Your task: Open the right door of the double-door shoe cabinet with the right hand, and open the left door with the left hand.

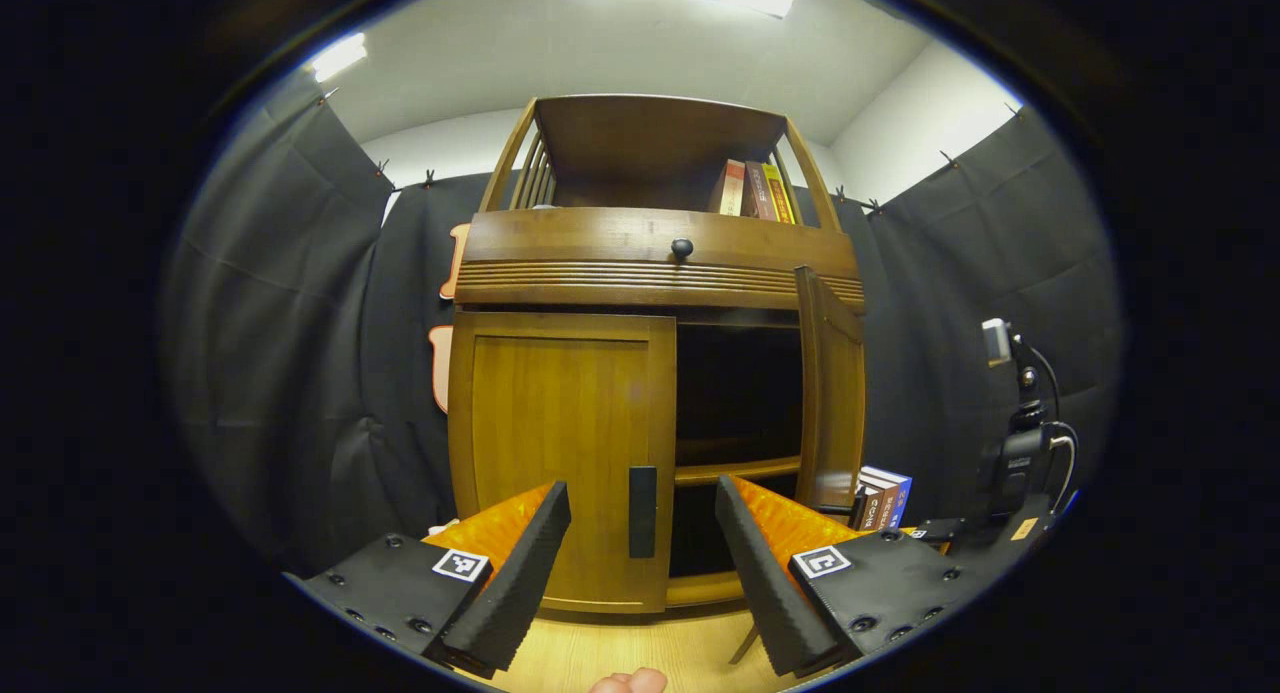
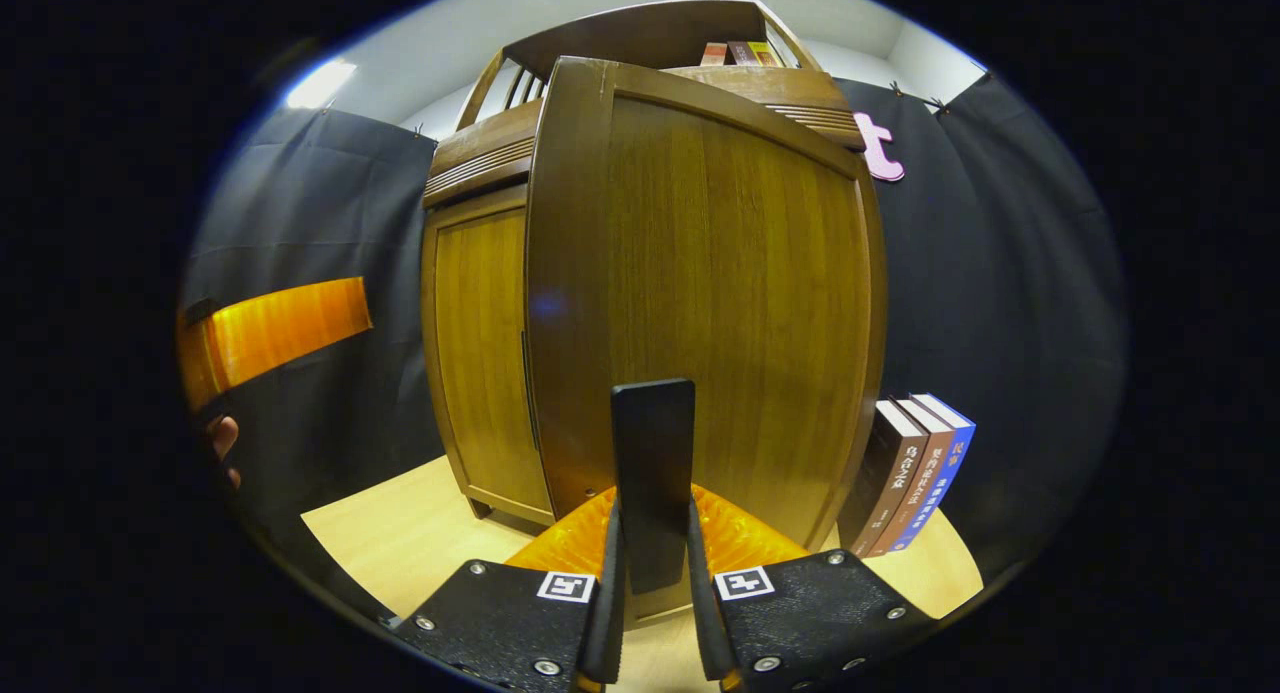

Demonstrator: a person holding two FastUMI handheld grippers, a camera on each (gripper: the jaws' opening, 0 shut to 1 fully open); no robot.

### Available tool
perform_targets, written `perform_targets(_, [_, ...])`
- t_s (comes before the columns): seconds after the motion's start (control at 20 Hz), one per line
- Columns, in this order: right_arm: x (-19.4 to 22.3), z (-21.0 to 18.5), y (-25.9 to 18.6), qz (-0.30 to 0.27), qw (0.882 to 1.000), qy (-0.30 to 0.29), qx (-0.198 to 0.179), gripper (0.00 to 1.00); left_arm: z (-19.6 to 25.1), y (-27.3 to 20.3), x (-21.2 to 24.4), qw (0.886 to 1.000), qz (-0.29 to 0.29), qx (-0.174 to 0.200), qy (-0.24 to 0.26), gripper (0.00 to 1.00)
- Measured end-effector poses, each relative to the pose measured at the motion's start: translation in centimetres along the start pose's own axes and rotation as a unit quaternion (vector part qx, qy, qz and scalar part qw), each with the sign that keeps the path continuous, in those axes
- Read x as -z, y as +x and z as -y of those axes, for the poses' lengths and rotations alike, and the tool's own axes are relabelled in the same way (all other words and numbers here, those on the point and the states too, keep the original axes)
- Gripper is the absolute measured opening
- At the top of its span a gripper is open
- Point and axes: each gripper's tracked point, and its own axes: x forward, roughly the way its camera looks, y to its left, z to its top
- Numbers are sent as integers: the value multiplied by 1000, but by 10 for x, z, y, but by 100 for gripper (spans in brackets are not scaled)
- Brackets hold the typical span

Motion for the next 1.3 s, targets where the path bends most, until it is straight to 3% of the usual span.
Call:
perform_targets(0.3, [15, 24, -27, -16, 999, -21, 19, 29, 24, 4, 3, 1000, -1, 14, -12, 95])
perform_targets(0.35, [22, 30, -32, -23, 999, -23, 24, 40, 27, 4, 3, 1000, -1, 15, -12, 95])
perform_targets(0.4, [27, 35, -36, -27, 999, -19, 30, 40, 30, 3, 4, 1000, -2, 16, -11, 95])
perform_targets(0.45, [24, 39, -41, -18, 999, -9, 34, 29, 32, 4, 6, 1000, -2, 17, -11, 95])
perform_targets(0.5, [28, 45, -44, -21, 999, 0, 37, 36, 35, 3, 6, 1000, -1, 19, -11, 95])
perform_targets(0.55, [25, 49, -49, -18, 999, 6, 39, 25, 38, 3, 6, 1000, -1, 20, -12, 95])
perform_targets(0.7, [29, 68, -61, -21, 998, 7, 54, 22, 47, 3, 8, 1000, -2, 25, -16, 95])
perform_targets(1.05, [32, 132, -88, -12, 991, -10, 129, 14, 66, 4, 4, 999, 2, 45, -21, 95])
perform_targets(1.3, [34, 152, -94, -10, 992, 9, 122, 8, 89, 1, 12, 997, -8, 73, -26, 94])
